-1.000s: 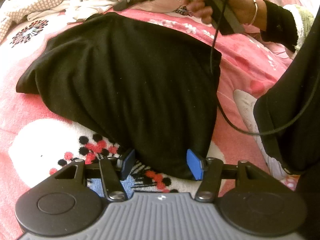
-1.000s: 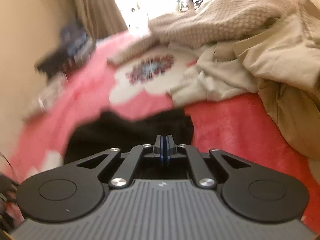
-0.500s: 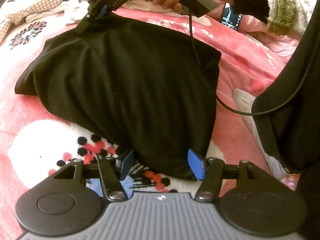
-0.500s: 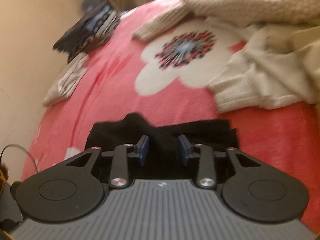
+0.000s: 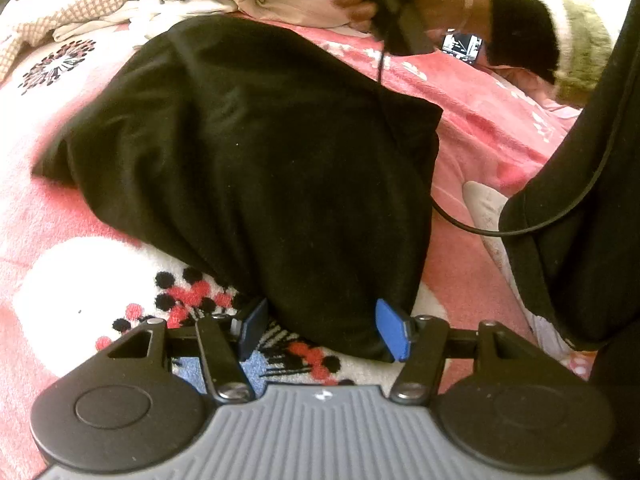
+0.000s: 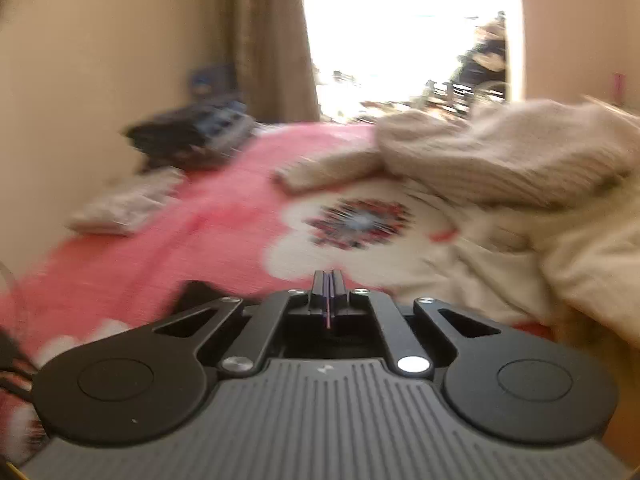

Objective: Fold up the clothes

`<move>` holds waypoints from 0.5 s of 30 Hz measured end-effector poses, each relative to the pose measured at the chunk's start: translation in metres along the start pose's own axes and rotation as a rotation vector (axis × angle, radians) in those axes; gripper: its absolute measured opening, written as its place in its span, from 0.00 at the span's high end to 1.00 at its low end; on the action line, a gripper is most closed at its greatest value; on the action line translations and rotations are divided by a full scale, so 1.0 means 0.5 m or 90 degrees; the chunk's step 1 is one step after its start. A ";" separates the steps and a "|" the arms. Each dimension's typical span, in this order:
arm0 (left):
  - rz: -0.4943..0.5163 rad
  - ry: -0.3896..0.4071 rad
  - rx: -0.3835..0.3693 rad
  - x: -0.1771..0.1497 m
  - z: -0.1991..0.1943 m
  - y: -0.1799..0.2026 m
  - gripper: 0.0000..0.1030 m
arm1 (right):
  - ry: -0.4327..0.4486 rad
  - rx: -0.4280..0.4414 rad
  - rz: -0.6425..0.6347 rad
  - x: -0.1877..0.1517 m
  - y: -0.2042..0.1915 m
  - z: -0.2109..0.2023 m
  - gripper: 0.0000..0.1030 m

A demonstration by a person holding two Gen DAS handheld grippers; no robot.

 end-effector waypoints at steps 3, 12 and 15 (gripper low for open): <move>-0.002 -0.003 0.003 0.002 -0.001 0.001 0.41 | -0.039 -0.056 0.061 -0.020 0.065 0.038 1.00; -0.007 -0.005 0.000 0.004 -0.001 -0.002 0.39 | -0.056 0.047 0.202 -0.024 0.092 -0.020 0.95; -0.013 -0.006 0.002 0.006 -0.002 -0.003 0.39 | -0.098 0.062 0.186 -0.029 0.069 -0.014 0.82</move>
Point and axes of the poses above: each gripper's, at about its wrist camera, not at the fingertips, and z roughly the way its jaws point, y to its right, x to its top, the point moved 2 cm from there along z, roughly the way its jaws point, and after that the axes turned 4 degrees about x, right-handed, at the moved point
